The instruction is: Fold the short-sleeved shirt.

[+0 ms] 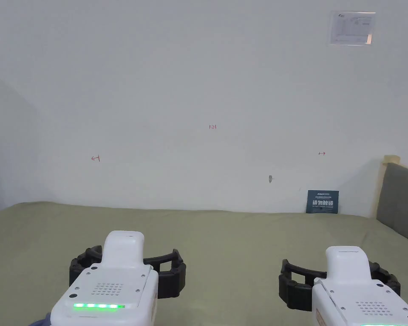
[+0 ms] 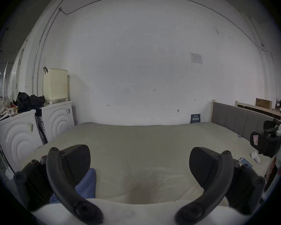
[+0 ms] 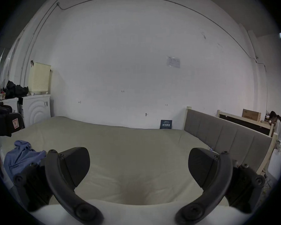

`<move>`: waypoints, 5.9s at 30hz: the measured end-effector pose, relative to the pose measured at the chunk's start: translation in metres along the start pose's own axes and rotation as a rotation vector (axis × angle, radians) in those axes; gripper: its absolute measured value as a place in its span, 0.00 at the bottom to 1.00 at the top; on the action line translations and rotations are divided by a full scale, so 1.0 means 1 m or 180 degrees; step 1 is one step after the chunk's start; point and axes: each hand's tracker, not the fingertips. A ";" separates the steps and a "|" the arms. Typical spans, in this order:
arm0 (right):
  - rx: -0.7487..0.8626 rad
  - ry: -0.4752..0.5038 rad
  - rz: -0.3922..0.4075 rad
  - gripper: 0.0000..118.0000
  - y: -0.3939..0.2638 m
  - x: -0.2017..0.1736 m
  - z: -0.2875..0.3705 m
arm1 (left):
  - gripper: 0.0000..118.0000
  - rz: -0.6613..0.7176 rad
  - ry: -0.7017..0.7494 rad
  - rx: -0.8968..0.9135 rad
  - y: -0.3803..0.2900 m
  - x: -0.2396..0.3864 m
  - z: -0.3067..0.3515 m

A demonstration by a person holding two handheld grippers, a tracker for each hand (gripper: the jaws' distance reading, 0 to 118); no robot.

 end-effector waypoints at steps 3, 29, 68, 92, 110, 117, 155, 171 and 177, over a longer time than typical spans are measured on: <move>-0.0005 0.0015 -0.0011 1.00 -0.001 0.000 0.000 | 1.00 -0.0003 0.0004 -0.0011 0.000 0.001 0.000; -0.0014 -0.0037 -0.0063 0.00 -0.006 0.000 0.008 | 0.00 -0.0004 -0.0079 -0.0068 -0.005 0.006 0.002; -0.0556 0.1612 0.0157 0.00 -0.067 -0.237 -0.068 | 0.01 0.0534 0.1337 -0.1667 -0.133 -0.319 -0.047; -0.1225 0.1308 0.0026 0.00 -0.111 -0.153 -0.027 | 0.02 0.0274 0.0828 -0.2654 -0.202 -0.302 -0.122; -0.1020 0.0313 -0.0236 0.00 -0.094 0.006 0.047 | 0.02 -0.0264 -0.0633 -0.1516 -0.008 -0.032 -0.154; -0.1069 0.0016 -0.0312 0.00 -0.099 0.039 0.036 | 0.02 -0.0278 -0.1535 -0.1473 -0.001 0.128 -0.192; -0.0964 0.0189 -0.0297 0.00 -0.093 0.006 0.043 | 0.01 0.0193 0.0027 -0.0903 -0.063 -0.112 0.037; -0.1244 0.0322 -0.0115 0.00 -0.111 -0.020 0.012 | 0.90 0.0531 -0.0052 -0.2683 -0.184 -0.149 -0.128; -0.1432 0.0340 -0.0087 0.00 -0.128 -0.023 -0.004 | 0.88 0.0270 0.0200 -0.2958 -0.219 -0.135 -0.170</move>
